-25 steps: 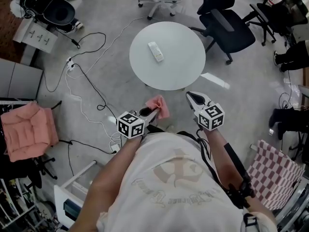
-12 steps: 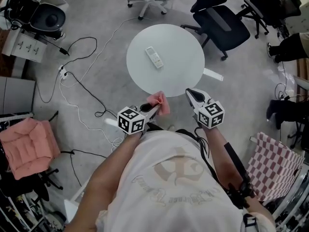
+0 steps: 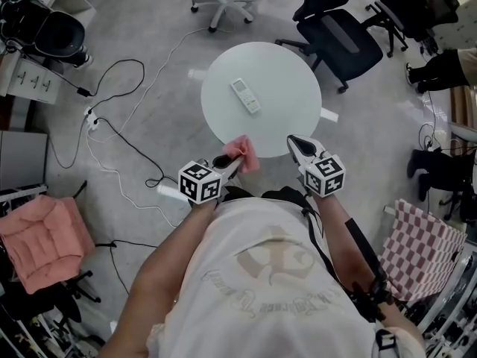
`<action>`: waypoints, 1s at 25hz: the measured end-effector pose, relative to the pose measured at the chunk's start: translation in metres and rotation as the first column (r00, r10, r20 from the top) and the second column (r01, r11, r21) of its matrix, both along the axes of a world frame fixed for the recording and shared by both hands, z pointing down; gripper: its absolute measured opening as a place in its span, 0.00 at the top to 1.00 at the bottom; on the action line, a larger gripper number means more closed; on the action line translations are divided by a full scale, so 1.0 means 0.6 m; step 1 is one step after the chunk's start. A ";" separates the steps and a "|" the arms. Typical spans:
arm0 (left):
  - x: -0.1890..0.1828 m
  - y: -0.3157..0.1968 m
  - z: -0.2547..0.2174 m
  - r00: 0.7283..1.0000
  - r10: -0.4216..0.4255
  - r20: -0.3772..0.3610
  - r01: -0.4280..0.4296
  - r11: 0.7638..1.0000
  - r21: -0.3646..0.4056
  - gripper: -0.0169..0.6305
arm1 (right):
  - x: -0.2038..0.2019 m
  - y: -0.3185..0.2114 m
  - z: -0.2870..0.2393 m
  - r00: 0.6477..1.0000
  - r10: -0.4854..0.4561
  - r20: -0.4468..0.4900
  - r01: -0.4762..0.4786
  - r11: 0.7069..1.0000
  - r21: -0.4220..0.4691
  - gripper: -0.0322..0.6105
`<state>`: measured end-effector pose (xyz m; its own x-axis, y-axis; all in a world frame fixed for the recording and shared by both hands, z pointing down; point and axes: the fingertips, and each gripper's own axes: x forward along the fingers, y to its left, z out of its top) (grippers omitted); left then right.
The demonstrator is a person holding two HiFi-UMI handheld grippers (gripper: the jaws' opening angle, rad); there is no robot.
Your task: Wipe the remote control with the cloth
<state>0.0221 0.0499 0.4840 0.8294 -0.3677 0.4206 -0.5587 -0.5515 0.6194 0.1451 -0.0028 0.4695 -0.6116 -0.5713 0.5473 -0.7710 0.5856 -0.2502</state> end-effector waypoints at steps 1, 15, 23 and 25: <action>-0.008 -0.004 0.001 1.000 -0.003 -0.001 0.003 1.000 -0.002 0.95 | -0.007 -0.004 0.001 1.000 -0.002 -0.010 0.002 1.000 0.001 0.94; -0.080 -0.075 0.029 0.996 -0.088 0.028 0.089 0.995 -0.043 0.95 | -0.096 -0.072 0.070 0.990 -0.127 -0.067 0.121 0.990 -0.077 0.94; -0.095 -0.147 0.055 0.993 -0.096 0.075 0.103 0.990 -0.098 0.95 | -0.104 -0.120 0.136 0.980 -0.152 -0.127 0.132 0.979 -0.152 0.94; -0.089 -0.166 0.066 0.993 -0.082 0.084 0.092 0.989 -0.114 0.95 | -0.105 -0.129 0.158 0.975 -0.164 -0.149 0.137 0.975 -0.176 0.94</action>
